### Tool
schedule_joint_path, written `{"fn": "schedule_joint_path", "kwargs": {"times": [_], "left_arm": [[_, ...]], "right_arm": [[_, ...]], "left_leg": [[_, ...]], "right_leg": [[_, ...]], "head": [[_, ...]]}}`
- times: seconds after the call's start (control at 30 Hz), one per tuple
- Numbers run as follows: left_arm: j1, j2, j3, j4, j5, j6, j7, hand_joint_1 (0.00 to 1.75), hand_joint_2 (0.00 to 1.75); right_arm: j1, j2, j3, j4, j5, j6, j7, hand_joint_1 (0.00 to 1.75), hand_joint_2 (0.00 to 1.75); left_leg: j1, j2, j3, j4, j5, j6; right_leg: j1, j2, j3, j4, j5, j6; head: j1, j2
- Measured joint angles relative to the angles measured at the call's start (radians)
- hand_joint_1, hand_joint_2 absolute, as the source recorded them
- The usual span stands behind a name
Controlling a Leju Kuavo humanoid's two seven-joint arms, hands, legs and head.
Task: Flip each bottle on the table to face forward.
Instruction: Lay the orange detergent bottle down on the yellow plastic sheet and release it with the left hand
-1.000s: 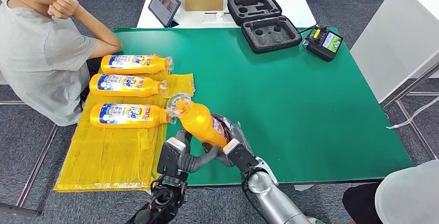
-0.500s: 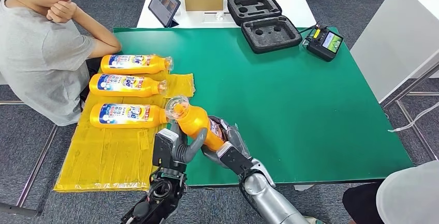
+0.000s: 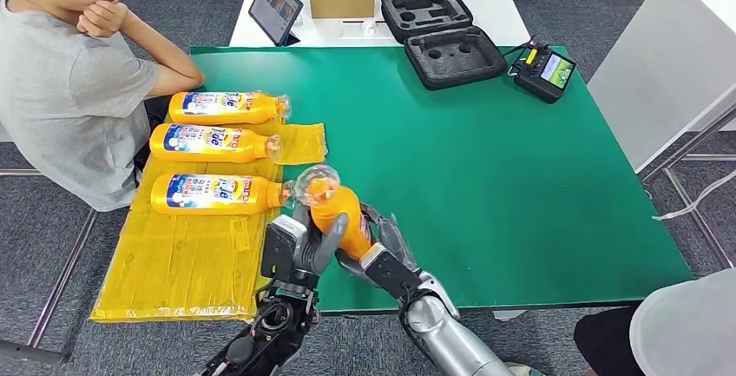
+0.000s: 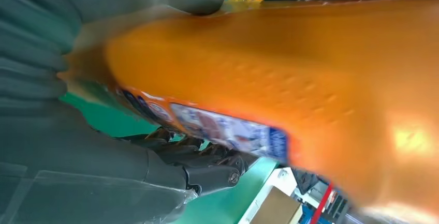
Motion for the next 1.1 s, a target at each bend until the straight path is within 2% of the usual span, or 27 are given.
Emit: {"fn": "schedule_joint_path", "kwargs": {"times": [0.4, 0.8, 1.1], "left_arm": [[-0.008, 0.000, -0.064, 0.045, -0.077, 0.054, -0.015, 0.00, 1.75], [-0.005, 0.000, -0.061, 0.049, -0.096, 0.080, -0.015, 0.00, 1.75], [0.000, 0.000, -0.032, 0.050, -0.088, 0.081, -0.015, 0.00, 1.75]], "right_arm": [[-0.001, 0.000, -0.002, 0.004, -0.013, 0.024, 0.000, 1.75, 1.75], [-0.023, 0.016, -0.002, 0.033, -0.020, 0.052, 0.001, 1.75, 1.75], [-0.040, 0.032, 0.006, 0.042, 0.013, 0.034, 0.002, 1.75, 1.75]], "left_leg": [[0.000, 0.000, 0.000, 0.000, 0.000, 0.000], [0.000, -0.001, -0.001, 0.000, 0.000, 0.000], [0.000, -0.001, -0.001, 0.000, 0.000, 0.000]], "right_leg": [[0.000, 0.000, 0.000, 0.000, 0.000, 0.000], [0.000, -0.001, 0.000, 0.000, 0.000, 0.000], [0.000, -0.001, 0.000, 0.000, 0.000, 0.000]], "head": [[0.000, 0.000], [0.000, 0.000], [0.000, 0.000]]}}
